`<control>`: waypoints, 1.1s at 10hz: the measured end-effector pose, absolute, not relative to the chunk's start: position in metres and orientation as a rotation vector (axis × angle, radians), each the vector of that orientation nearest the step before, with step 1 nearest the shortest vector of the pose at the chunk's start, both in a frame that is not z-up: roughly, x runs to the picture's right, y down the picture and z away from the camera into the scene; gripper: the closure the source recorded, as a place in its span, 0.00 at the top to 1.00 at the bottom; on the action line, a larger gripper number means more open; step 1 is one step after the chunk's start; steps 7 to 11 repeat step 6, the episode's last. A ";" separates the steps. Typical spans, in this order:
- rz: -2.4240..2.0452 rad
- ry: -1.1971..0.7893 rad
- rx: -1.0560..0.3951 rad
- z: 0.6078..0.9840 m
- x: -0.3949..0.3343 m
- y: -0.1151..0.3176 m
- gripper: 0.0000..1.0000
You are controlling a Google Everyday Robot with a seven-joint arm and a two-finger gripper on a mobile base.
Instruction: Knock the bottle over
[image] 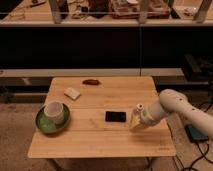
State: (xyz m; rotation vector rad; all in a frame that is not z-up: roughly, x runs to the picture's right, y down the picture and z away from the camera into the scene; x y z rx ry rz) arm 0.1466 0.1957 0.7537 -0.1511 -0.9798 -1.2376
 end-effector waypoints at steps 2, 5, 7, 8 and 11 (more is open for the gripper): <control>-1.252 -0.981 -0.159 0.757 0.123 0.185 0.27; -1.248 -0.969 -0.134 0.757 0.108 0.183 0.27; -1.252 -0.976 -0.140 0.756 0.107 0.179 0.27; -1.252 -0.976 -0.140 0.756 0.107 0.179 0.27; -1.252 -0.976 -0.140 0.756 0.107 0.179 0.27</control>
